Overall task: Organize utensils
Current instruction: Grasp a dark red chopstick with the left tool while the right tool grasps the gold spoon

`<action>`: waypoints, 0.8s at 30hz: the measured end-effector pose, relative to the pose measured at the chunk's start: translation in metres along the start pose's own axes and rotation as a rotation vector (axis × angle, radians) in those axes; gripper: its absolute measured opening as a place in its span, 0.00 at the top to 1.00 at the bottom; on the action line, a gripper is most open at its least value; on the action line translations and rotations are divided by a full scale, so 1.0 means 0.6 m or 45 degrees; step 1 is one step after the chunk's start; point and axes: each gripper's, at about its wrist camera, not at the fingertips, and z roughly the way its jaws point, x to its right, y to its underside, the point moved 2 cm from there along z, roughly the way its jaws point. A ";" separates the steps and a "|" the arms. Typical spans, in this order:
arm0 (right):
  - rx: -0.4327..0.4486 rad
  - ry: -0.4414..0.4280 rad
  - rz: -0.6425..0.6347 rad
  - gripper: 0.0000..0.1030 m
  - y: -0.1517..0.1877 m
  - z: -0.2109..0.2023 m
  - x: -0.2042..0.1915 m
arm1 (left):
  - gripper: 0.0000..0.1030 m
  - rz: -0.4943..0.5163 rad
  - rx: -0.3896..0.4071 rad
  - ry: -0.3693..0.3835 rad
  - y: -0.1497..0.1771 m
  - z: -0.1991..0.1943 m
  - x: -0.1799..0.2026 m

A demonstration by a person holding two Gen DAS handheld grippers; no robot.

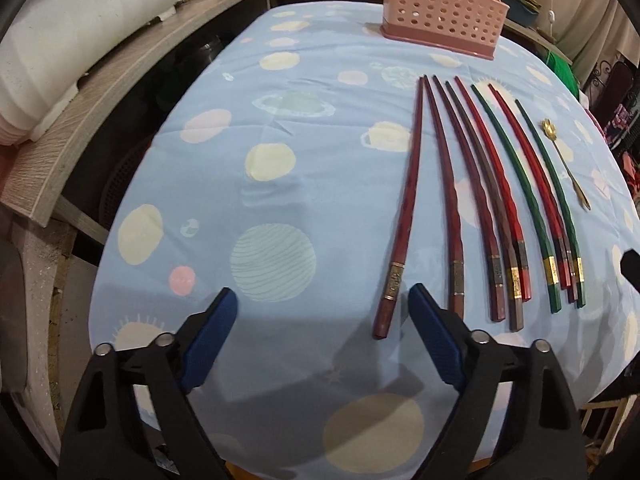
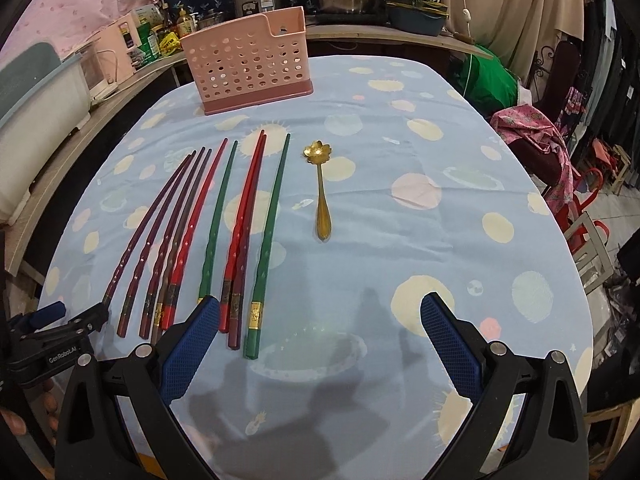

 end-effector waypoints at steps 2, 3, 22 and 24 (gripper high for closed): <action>-0.001 -0.007 -0.002 0.07 -0.005 0.005 -0.001 | 0.30 -0.004 -0.002 0.019 -0.001 0.001 0.000; 0.002 -0.009 -0.005 0.07 -0.007 0.007 -0.001 | 0.32 -0.001 0.001 0.024 -0.003 0.001 0.001; -0.049 -0.129 0.063 0.67 -0.069 0.105 0.020 | 0.88 0.001 0.004 0.051 -0.026 0.002 0.014; -0.059 -0.140 0.069 0.74 -0.068 0.112 0.020 | 0.88 0.001 0.004 0.050 -0.026 0.002 0.014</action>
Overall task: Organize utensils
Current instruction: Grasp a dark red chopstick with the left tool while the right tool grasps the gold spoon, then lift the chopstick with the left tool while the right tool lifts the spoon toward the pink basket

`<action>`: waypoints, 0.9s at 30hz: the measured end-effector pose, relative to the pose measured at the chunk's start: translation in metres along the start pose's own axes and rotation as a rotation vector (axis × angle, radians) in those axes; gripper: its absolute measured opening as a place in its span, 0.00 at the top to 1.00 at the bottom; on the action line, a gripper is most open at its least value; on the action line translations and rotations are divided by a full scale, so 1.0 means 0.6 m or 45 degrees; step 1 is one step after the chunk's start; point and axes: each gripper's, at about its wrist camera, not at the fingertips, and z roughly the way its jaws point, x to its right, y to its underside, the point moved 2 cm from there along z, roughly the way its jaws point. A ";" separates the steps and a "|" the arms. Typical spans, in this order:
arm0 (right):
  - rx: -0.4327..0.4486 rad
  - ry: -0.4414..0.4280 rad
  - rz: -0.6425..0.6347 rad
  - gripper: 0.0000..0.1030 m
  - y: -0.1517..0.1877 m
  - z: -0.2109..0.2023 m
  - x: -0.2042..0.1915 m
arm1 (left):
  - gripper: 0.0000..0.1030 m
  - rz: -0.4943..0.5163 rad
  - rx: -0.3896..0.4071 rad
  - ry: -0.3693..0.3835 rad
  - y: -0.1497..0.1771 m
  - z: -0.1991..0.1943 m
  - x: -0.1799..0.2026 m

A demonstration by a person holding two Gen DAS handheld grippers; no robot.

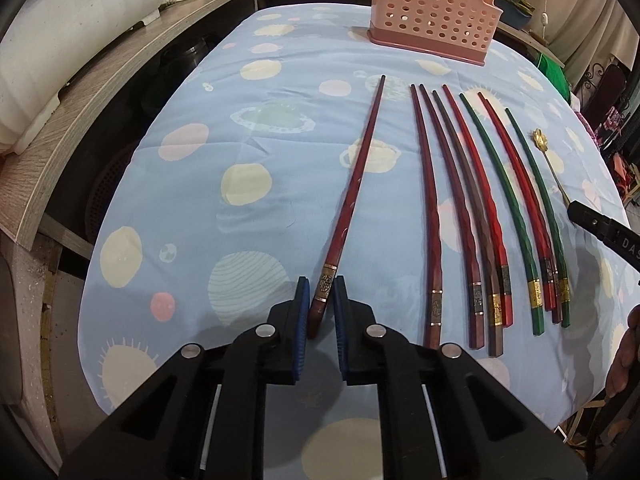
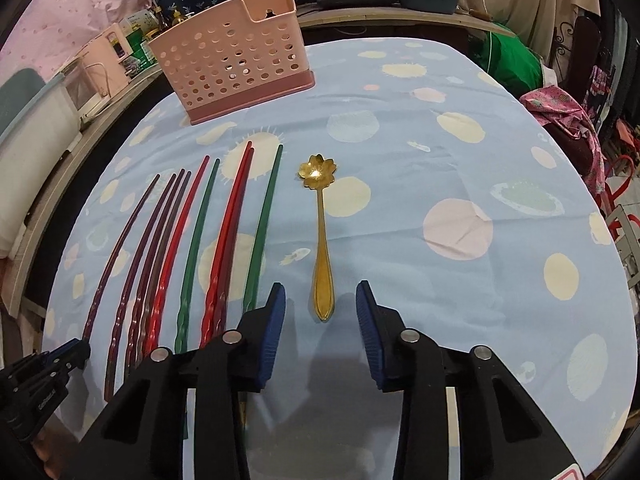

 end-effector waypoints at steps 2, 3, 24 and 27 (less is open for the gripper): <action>-0.001 -0.007 0.009 0.80 0.001 0.003 0.001 | 0.88 0.000 0.001 -0.003 0.000 0.001 0.001; 0.004 -0.012 0.013 0.80 0.002 0.003 0.002 | 0.88 0.000 0.001 -0.005 0.000 0.001 0.001; 0.033 -0.072 0.083 0.90 0.012 -0.026 0.020 | 0.93 -0.003 0.015 0.030 -0.001 -0.013 0.005; 0.041 -0.067 0.068 0.90 0.013 -0.037 0.018 | 0.93 -0.010 0.033 0.046 -0.004 -0.026 0.005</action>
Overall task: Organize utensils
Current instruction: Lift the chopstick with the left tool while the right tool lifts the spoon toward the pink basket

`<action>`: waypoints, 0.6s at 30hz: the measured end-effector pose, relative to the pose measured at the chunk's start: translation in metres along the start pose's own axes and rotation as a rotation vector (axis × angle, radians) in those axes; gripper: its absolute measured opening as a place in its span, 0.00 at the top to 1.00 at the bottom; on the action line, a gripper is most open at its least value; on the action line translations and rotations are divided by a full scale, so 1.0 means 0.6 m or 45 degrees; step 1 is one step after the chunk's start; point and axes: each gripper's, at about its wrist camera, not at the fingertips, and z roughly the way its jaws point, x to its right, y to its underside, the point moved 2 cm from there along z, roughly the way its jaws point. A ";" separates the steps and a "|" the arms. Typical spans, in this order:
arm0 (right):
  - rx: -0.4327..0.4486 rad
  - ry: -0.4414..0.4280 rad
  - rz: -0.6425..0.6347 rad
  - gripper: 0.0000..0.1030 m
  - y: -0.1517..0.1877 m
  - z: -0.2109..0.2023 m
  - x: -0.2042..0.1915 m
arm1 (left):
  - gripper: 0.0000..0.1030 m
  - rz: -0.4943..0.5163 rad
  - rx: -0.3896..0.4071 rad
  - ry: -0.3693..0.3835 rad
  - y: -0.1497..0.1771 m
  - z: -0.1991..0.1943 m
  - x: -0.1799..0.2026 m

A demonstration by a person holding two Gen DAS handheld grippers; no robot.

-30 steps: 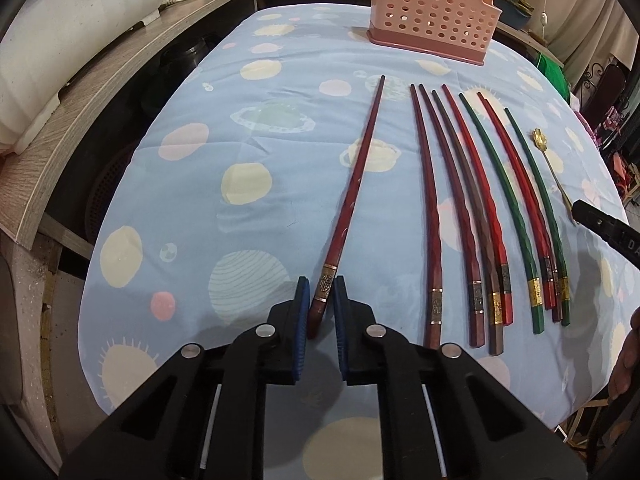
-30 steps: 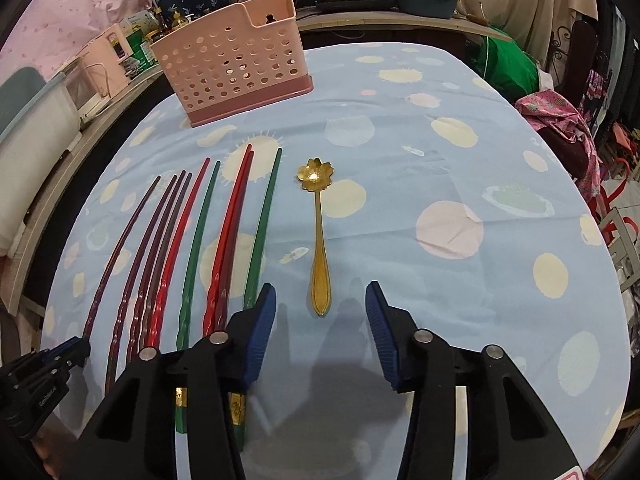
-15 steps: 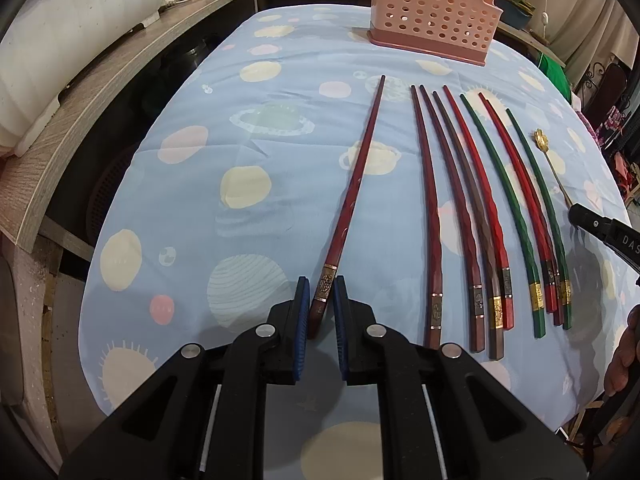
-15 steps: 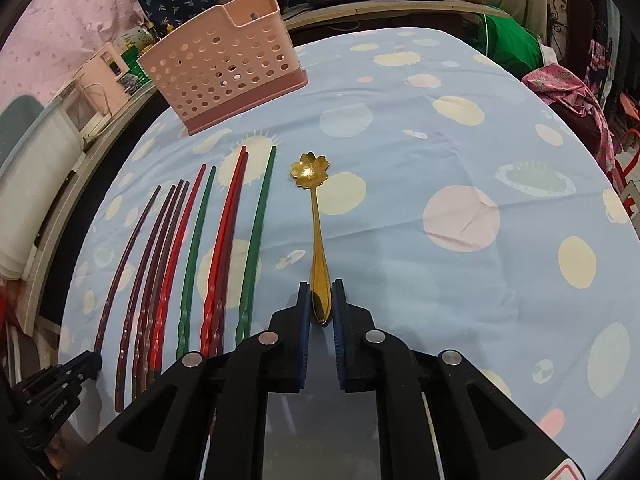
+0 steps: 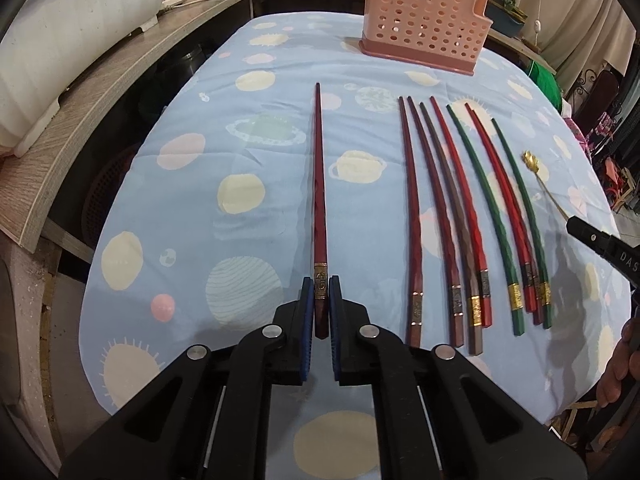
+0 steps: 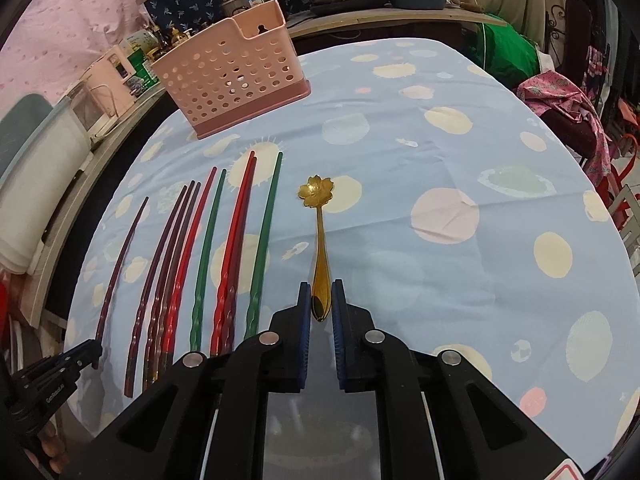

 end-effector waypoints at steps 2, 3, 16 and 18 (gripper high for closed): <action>0.007 0.002 -0.013 0.90 0.000 -0.007 -0.003 | 0.93 -0.004 0.018 0.008 -0.005 -0.010 -0.001; 0.009 0.000 -0.019 0.90 0.000 -0.010 -0.005 | 0.93 -0.006 0.025 0.014 -0.007 -0.014 -0.001; -0.074 -0.018 -0.039 0.98 0.037 0.016 -0.007 | 0.93 -0.028 0.040 0.034 -0.013 -0.025 -0.009; -0.076 -0.012 -0.053 0.98 0.039 0.015 -0.010 | 0.93 -0.036 0.006 0.030 -0.005 -0.011 -0.013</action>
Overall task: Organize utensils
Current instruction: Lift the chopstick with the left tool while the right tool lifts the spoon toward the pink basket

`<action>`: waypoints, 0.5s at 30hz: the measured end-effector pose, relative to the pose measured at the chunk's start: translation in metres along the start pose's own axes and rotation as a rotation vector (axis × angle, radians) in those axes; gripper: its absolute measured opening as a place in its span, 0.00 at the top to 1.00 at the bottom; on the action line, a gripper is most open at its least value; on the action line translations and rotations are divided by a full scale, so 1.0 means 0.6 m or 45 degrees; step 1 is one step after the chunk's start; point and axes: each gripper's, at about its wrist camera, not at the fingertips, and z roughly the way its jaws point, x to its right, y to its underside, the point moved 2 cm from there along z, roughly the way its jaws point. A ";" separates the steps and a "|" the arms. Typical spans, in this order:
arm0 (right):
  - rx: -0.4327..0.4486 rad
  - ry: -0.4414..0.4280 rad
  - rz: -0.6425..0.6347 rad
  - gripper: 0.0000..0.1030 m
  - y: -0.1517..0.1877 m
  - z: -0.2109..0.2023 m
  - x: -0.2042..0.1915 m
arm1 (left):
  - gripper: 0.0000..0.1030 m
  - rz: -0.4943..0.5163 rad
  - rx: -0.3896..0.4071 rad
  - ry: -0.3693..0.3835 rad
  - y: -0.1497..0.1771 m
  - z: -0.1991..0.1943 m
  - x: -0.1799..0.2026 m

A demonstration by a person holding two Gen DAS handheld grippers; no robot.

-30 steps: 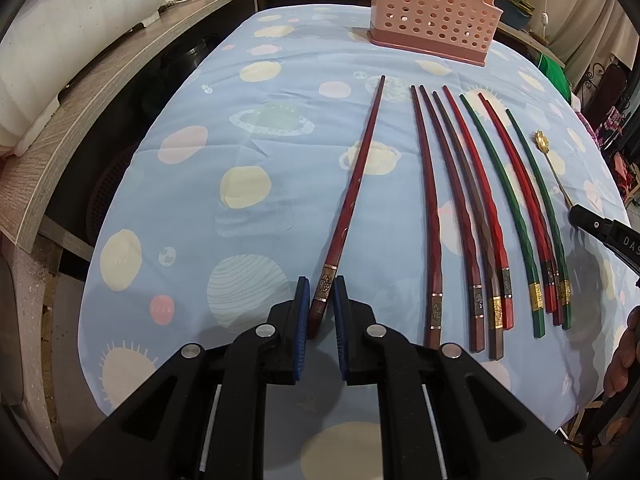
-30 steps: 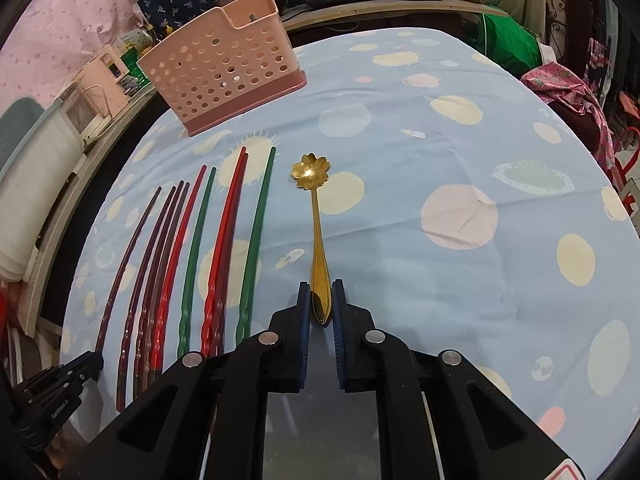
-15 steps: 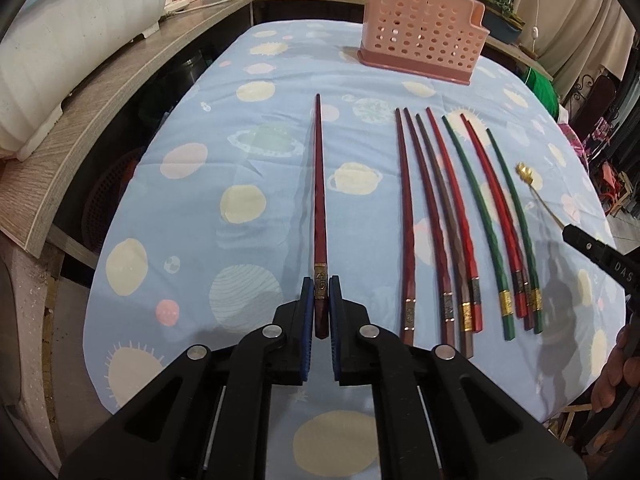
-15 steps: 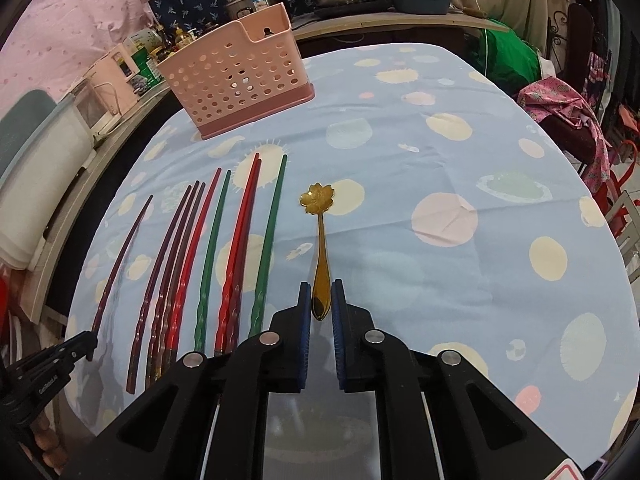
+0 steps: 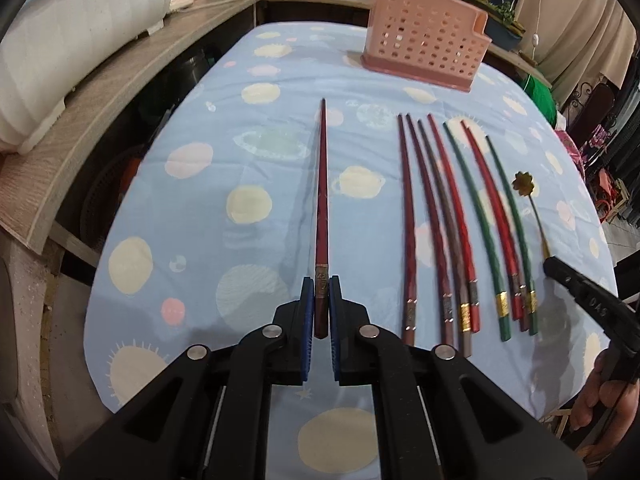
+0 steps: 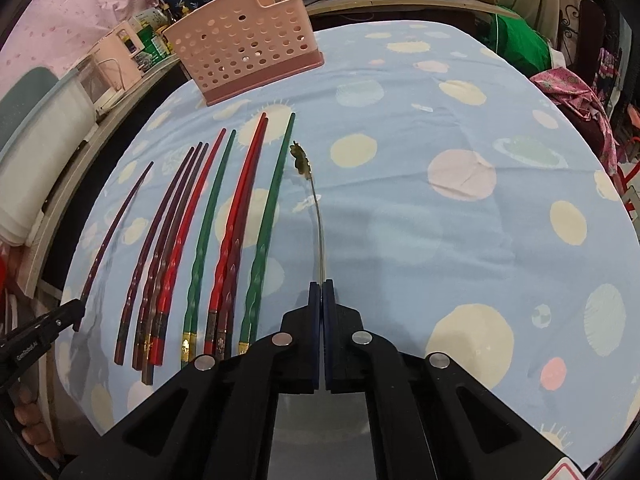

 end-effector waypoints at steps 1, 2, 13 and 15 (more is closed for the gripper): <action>-0.002 -0.001 -0.001 0.98 0.001 0.000 -0.001 | 0.93 -0.005 -0.013 0.002 0.003 0.004 -0.002; -0.003 -0.004 0.000 0.98 0.001 -0.001 -0.001 | 0.93 -0.006 -0.017 0.003 0.005 0.005 -0.002; 0.152 -0.023 -0.022 0.98 -0.059 -0.090 -0.018 | 0.93 -0.015 0.154 0.057 -0.057 -0.081 -0.003; 0.199 -0.022 -0.036 0.98 -0.085 -0.112 -0.021 | 0.93 -0.007 0.208 0.055 -0.081 -0.102 -0.002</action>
